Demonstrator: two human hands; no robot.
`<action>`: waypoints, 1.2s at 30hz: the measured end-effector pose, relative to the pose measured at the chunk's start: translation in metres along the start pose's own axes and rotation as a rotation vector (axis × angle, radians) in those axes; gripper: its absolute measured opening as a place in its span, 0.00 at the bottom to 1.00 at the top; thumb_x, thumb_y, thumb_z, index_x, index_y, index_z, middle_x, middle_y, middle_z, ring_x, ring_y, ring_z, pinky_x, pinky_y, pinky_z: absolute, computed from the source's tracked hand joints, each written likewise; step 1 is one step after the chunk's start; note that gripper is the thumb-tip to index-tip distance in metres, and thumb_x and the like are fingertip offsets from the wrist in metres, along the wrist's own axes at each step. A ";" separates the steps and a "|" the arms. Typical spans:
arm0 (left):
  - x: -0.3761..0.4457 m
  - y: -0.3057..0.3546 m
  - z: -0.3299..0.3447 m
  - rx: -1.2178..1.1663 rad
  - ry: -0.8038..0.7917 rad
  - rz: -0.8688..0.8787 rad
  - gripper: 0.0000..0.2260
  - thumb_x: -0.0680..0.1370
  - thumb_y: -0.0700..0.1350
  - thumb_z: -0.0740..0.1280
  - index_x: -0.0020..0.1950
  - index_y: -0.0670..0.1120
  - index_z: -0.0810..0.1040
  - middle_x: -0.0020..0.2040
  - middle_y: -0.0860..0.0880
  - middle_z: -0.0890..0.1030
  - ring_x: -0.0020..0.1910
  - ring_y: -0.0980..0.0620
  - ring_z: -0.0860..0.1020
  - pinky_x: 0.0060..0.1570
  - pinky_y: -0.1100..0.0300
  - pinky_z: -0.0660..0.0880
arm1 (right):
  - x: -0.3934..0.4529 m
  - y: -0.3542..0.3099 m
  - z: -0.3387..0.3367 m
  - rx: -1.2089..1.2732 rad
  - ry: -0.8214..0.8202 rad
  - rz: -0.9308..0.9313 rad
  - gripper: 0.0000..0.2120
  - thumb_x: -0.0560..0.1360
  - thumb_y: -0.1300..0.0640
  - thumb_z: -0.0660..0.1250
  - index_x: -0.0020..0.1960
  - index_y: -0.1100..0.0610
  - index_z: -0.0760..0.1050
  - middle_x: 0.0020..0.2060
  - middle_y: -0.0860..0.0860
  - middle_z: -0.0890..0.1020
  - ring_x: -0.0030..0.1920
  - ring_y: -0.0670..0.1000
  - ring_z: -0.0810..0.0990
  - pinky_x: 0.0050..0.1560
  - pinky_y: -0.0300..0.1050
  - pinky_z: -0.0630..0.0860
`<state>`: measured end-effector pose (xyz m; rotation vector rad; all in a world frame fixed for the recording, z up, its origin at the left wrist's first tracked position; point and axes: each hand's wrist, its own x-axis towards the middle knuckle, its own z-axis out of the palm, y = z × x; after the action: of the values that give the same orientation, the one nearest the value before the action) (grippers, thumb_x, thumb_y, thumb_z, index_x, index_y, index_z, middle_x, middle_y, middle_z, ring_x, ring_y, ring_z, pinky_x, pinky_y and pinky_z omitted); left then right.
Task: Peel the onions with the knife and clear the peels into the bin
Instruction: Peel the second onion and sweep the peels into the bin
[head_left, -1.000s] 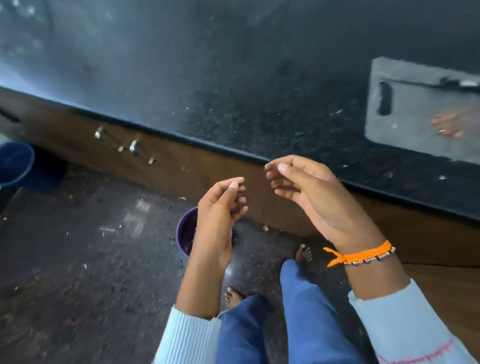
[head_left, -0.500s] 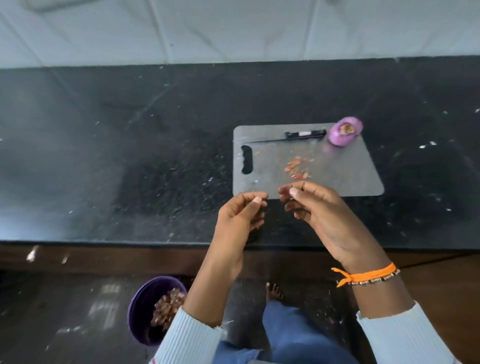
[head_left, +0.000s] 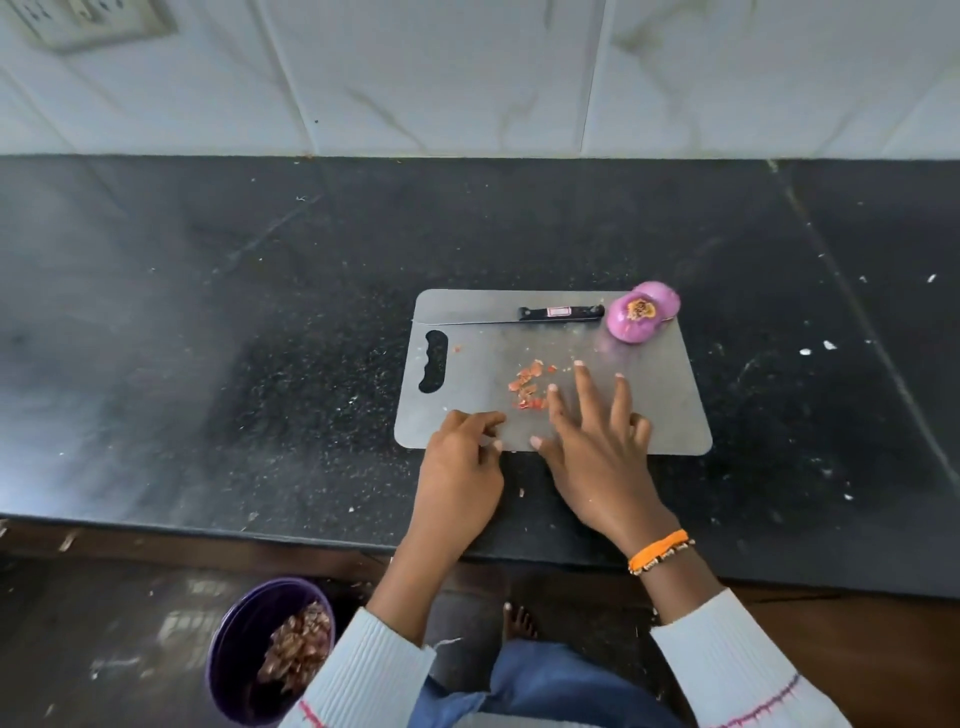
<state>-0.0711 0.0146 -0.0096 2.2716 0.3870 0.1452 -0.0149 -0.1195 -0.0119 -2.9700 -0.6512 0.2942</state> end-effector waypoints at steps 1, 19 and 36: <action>0.002 -0.001 0.002 0.019 0.004 -0.008 0.17 0.76 0.33 0.63 0.64 0.42 0.75 0.54 0.45 0.75 0.53 0.46 0.76 0.58 0.58 0.71 | 0.003 0.001 -0.001 -0.003 -0.002 -0.031 0.29 0.80 0.41 0.46 0.77 0.51 0.46 0.76 0.53 0.38 0.74 0.65 0.38 0.68 0.62 0.53; 0.059 -0.017 0.024 0.594 0.025 -0.036 0.28 0.81 0.58 0.46 0.77 0.45 0.49 0.78 0.45 0.43 0.75 0.42 0.34 0.69 0.41 0.32 | 0.047 0.040 0.004 -0.087 0.232 0.081 0.34 0.76 0.38 0.50 0.72 0.59 0.65 0.77 0.56 0.49 0.74 0.67 0.42 0.65 0.70 0.58; 0.029 -0.008 0.014 0.360 0.184 0.155 0.11 0.78 0.39 0.63 0.59 0.45 0.80 0.73 0.42 0.66 0.76 0.40 0.47 0.69 0.43 0.37 | 0.074 0.034 -0.012 -0.202 0.099 -0.332 0.29 0.75 0.38 0.38 0.75 0.41 0.53 0.75 0.52 0.33 0.69 0.64 0.24 0.63 0.69 0.26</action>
<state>-0.0420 0.0195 -0.0253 2.6542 0.3541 0.3940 0.0677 -0.1200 -0.0166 -2.9627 -1.2051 0.0583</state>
